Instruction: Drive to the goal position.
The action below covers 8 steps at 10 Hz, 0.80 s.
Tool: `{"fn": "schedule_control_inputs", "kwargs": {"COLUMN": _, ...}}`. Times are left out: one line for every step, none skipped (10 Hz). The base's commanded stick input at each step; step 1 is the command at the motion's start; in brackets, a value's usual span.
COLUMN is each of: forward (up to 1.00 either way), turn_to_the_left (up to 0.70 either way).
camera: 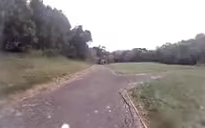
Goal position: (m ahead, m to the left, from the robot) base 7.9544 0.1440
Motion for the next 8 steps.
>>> {"fn": "schedule_control_inputs", "kwargs": {"forward": 0.7, "turn_to_the_left": 0.0}}
{"fn": "schedule_control_inputs", "kwargs": {"forward": 0.7, "turn_to_the_left": 0.0}}
{"fn": "schedule_control_inputs", "kwargs": {"forward": 0.7, "turn_to_the_left": 0.0}}
{"fn": "schedule_control_inputs", "kwargs": {"forward": 0.7, "turn_to_the_left": 0.0}}
{"fn": "schedule_control_inputs", "kwargs": {"forward": 0.7, "turn_to_the_left": 0.0}}
{"fn": "schedule_control_inputs", "kwargs": {"forward": 0.7, "turn_to_the_left": 0.0}}
{"fn": "schedule_control_inputs", "kwargs": {"forward": 0.7, "turn_to_the_left": 0.0}}
{"fn": "schedule_control_inputs", "kwargs": {"forward": 0.7, "turn_to_the_left": 0.0}}
